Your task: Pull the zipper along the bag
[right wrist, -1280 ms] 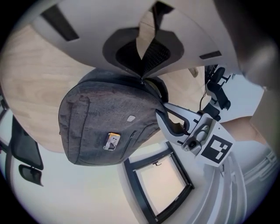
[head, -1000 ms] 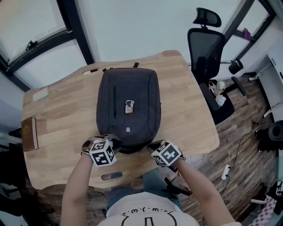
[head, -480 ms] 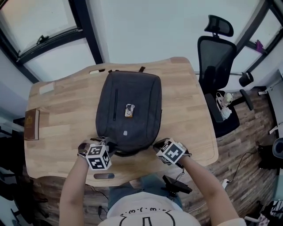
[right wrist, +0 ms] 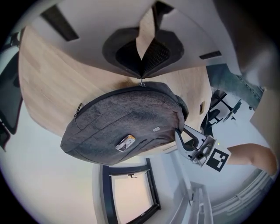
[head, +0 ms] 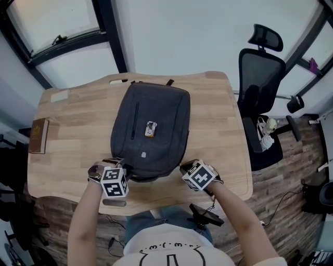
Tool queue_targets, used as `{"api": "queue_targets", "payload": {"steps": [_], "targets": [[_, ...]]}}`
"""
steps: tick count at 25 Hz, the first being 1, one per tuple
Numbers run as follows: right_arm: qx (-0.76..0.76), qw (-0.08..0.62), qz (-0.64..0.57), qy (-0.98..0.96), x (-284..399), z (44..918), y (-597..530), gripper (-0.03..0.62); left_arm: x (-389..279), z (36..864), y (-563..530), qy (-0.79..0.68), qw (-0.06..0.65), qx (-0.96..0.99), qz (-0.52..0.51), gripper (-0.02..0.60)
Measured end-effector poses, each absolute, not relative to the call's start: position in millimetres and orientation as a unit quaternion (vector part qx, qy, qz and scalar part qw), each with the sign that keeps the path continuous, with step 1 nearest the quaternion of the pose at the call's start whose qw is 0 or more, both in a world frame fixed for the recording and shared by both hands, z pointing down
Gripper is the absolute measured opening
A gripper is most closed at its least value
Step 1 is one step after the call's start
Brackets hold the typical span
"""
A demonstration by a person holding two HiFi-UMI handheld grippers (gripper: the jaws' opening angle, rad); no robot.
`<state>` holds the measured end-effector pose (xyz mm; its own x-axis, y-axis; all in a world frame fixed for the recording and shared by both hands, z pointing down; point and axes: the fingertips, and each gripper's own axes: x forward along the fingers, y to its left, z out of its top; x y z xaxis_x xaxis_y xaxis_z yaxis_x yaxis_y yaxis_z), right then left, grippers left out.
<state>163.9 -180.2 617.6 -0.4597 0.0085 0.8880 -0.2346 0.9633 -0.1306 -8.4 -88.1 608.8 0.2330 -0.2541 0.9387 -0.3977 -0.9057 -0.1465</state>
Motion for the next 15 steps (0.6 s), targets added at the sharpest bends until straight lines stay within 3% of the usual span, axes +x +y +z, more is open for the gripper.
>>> {"api": "queue_targets", "payload": {"steps": [6,15], "targets": [[0.060,0.519,0.106,-0.846,162.6,618.0,-177.7,0.055,20.4,596.1,-89.1,-0.222,0.099,0.788,0.566,0.139],[0.072,0.519,0.085,-0.848,158.1,622.3,-181.7,0.057,94.6,596.1,-118.0,-0.217,0.092,0.814,0.530,0.149]]}}
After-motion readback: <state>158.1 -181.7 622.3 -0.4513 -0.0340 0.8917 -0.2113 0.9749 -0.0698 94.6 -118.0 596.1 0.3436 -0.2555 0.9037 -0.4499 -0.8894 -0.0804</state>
